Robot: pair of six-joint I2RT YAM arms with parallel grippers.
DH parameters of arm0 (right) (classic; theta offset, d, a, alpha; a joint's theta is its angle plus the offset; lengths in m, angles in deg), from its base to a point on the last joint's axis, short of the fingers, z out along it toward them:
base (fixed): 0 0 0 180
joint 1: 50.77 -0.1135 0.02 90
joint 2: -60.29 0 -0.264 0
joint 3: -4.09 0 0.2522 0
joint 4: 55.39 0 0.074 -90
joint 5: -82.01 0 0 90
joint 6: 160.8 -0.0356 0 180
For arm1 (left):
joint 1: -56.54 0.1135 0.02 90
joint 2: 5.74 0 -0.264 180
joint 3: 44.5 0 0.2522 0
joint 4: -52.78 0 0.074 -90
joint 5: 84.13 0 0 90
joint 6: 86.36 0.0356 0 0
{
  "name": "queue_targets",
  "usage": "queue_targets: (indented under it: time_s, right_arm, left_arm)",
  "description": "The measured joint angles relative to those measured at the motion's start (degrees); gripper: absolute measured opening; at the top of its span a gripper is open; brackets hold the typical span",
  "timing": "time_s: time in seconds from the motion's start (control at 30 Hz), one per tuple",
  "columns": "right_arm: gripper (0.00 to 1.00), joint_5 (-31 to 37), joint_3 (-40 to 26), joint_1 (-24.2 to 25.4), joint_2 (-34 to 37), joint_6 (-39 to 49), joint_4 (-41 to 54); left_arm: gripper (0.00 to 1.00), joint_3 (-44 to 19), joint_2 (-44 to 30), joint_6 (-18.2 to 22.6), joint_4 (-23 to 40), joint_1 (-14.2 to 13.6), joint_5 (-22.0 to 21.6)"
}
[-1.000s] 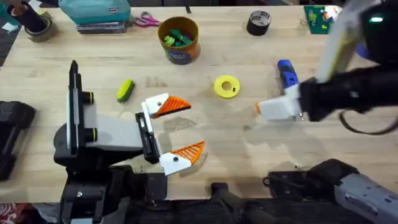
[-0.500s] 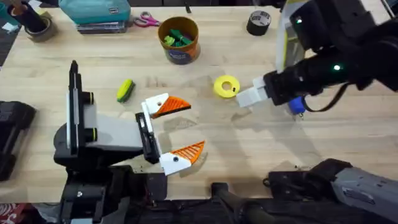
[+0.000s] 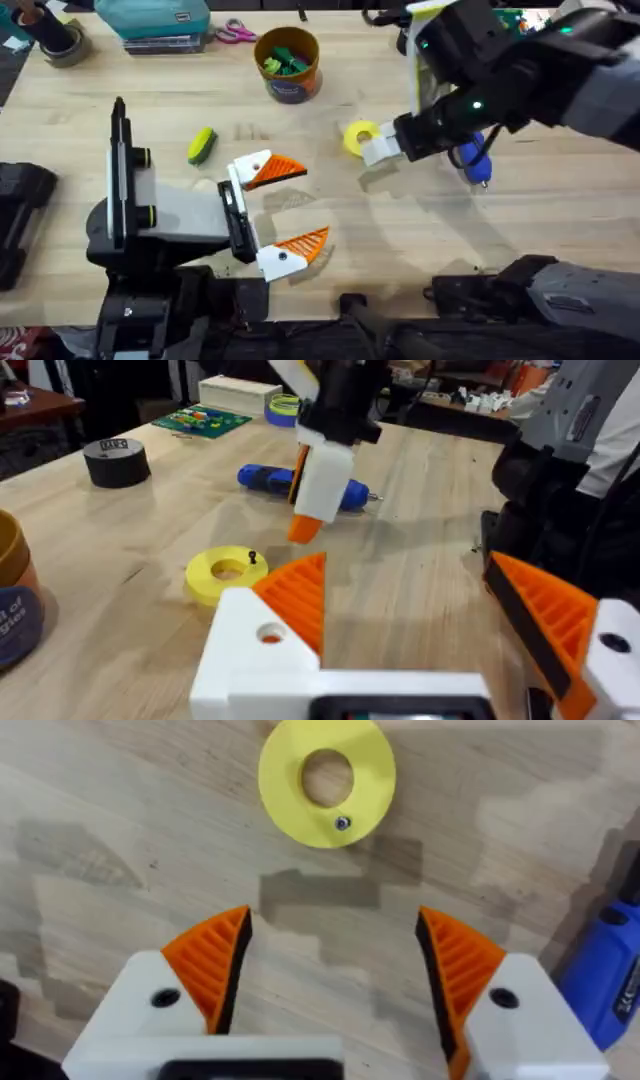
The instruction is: Pick up the gripper from the table and insert it into the empty holder that is missing its gripper. Then pick up a screw, insert it into the mounting hole, and use the screwdriver to tighten it. Finally, clean up the table by picking up the vegetable and placing it into the bucket.
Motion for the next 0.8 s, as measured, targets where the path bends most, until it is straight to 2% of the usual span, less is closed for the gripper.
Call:
queue_targets:
  time_s: [0.47,0.57,0.8]
  right_arm:
    - [0.885,0.04,-0.29,0.00,7.73,-0.17,-3.51]
    - [0.844,0.04,-2.73,0.00,10.55,0.04,-3.64]
    - [0.831,0.04,-5.73,0.00,13.53,0.42,-3.86]
  left_arm:
    - [0.985,0.00,0.00,-0.01,0.00,0.00,0.00]
    - [0.985,0.00,0.00,0.00,0.00,0.00,0.00]
    - [0.985,0.00,0.00,0.00,0.00,0.00,0.00]
